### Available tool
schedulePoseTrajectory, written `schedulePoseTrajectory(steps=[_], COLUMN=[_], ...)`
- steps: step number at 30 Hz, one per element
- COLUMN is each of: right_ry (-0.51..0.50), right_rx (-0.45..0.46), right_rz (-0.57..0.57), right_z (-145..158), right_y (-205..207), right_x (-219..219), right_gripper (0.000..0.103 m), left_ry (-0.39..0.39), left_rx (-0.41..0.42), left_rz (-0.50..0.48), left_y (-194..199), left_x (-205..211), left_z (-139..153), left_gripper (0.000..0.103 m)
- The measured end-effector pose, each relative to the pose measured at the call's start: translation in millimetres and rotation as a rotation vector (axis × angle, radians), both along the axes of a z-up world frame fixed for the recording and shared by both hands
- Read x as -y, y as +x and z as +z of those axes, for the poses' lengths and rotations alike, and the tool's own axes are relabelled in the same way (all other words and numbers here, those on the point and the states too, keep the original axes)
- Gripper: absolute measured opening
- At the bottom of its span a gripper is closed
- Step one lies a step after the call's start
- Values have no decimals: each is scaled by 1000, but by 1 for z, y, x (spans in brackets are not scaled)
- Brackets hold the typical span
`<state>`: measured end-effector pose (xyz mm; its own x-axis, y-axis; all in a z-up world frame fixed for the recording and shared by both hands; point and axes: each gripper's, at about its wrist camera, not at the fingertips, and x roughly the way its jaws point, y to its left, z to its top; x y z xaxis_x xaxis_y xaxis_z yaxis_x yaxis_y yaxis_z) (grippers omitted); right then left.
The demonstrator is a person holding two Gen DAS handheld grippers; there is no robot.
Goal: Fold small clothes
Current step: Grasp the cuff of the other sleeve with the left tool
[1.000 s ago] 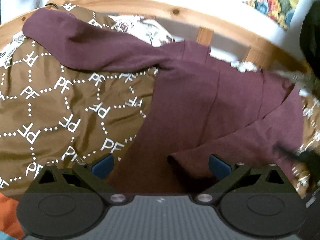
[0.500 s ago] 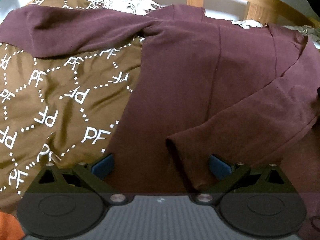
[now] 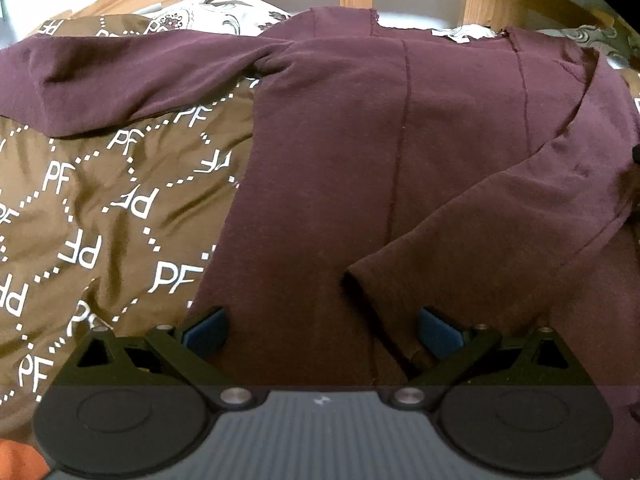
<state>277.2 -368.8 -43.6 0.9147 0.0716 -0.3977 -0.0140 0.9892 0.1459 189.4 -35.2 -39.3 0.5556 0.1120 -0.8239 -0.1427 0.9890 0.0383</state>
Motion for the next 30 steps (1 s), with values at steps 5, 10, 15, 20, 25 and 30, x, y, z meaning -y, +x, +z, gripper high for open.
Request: schedulePoseTrajectory(steps=[5,10,15,20,25,30], right_ry=[24,5,-51,-90,-104,-107], right_rx=[50,165,243,247,235,229], right_rz=[-2,33,122,160,167,165], right_z=[3,8,11,6,2,-1], right_y=[-10,-29,-40,-45,-45,-46], right_x=[0,-13,-35,-49,-55,-55], right_gripper=[53,94,102,102,102,102], left_ry=[-12,241,472,130,-114,-166], left_rx=[125,293,341,418,477,534], left_rz=[43,168,213,441,639,665], left_y=[-17,-16,2,12,16,21], left_x=[-33,-91,-163,-254,-307,-320], left_z=[30,69,91,103,97,100], left_gripper=[103,103,103,90,73,12])
